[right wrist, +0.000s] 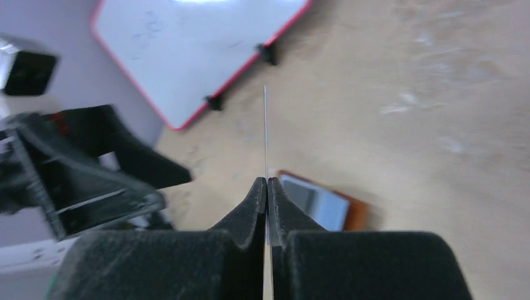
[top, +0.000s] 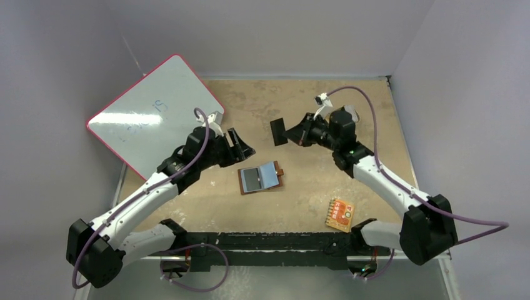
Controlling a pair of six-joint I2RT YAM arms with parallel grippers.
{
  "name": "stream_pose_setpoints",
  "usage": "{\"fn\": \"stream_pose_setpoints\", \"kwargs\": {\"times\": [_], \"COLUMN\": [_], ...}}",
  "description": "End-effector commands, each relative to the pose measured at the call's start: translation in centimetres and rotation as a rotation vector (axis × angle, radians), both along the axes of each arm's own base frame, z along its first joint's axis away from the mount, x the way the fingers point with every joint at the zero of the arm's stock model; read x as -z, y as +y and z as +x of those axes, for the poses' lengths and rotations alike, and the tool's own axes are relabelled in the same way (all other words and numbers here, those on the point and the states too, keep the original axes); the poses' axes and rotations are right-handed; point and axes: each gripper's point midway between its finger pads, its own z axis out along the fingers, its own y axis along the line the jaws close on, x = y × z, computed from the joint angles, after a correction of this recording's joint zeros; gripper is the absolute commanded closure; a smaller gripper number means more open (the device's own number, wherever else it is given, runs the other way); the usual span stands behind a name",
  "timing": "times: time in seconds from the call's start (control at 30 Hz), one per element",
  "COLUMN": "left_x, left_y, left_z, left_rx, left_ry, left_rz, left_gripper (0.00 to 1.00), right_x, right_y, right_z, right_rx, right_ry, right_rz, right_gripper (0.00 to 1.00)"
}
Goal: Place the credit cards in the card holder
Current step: Pick up the credit card from the storage box.
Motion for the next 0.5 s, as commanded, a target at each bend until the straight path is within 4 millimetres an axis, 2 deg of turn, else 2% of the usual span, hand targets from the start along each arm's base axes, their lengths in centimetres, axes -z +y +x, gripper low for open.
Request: {"fn": "stream_pose_setpoints", "kwargs": {"times": [0.0,0.2,0.27,0.47], "left_x": [-5.9,-10.2,-11.0,-10.5], "left_y": [-3.2,-3.3,-3.2,-3.2], "left_z": [1.0,1.0,1.0,1.3], "left_rx": [0.034,0.020,0.019,0.009], "left_ry": [-0.088,-0.185,-0.210,-0.206], "left_rz": [-0.283,-0.437,-0.459,-0.439], "left_gripper": [0.37,0.39,0.43,0.51], "right_x": [-7.3,-9.4,-9.5,-9.9], "right_y": [4.0,5.8,6.1,6.6], "right_z": [-3.5,-5.9,-6.3,-7.1], "right_rx": [-0.121,-0.180,-0.198,-0.231], "right_ry": [-0.089,-0.093,-0.086,-0.079], "right_rz": [0.368,0.478,0.488,0.521], "right_gripper": [1.00,1.00,1.00,1.00]}}
